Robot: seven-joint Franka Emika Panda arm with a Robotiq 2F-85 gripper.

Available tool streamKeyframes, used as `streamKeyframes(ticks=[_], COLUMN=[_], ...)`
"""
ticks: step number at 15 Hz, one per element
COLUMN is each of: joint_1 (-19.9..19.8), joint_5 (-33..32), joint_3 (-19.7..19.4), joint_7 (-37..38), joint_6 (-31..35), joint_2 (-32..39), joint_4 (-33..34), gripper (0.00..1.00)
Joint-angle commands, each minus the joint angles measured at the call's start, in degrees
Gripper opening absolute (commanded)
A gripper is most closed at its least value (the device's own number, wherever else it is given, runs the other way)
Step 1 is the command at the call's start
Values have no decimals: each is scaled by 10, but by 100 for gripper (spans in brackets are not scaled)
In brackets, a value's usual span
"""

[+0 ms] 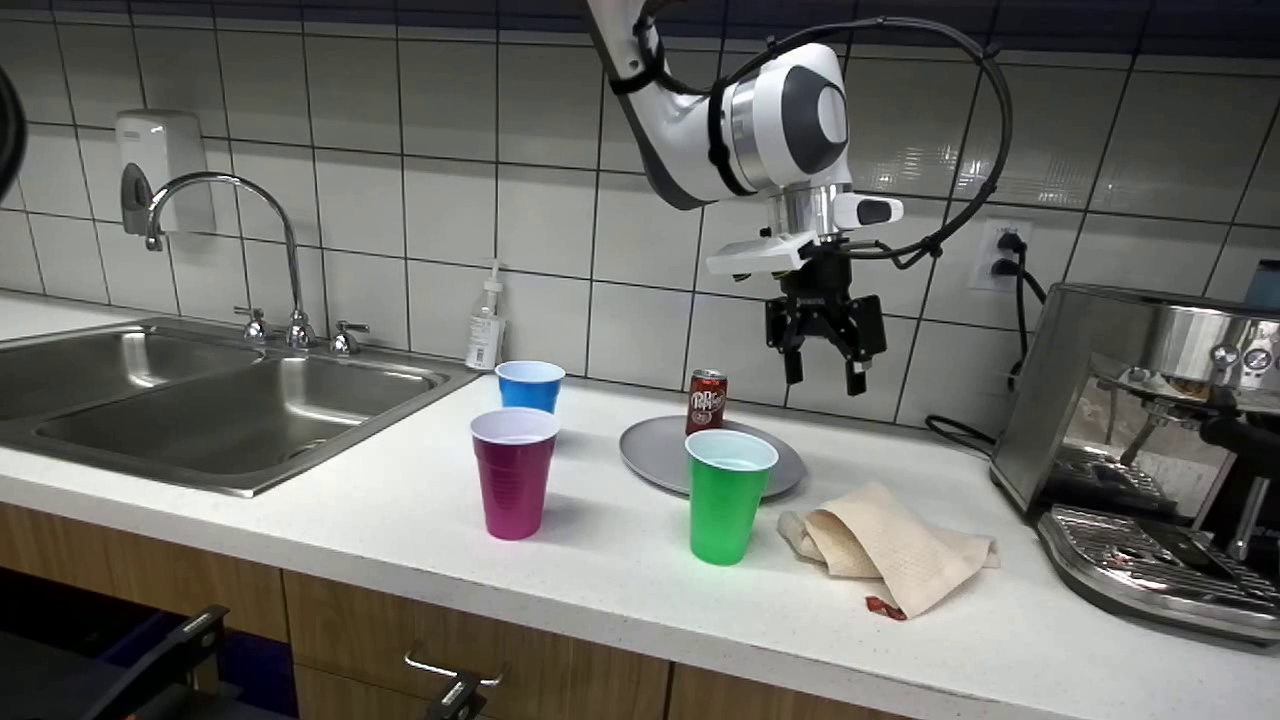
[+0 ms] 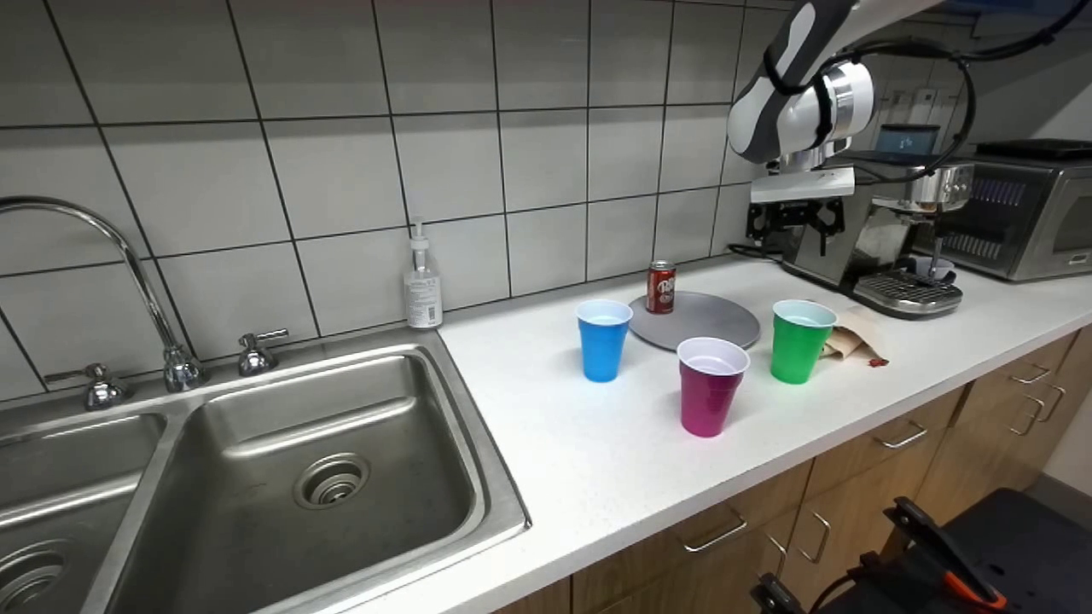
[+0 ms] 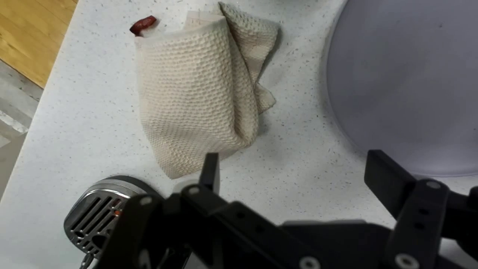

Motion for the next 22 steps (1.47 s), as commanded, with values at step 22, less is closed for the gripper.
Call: streamKeyframes(ticks=[22], joint_1=[-8], joint_5=[78], joint_3=[101], joint_7=[-97], joint_6=[101], joint_2=[21], joint_4=[20], gripper=[100])
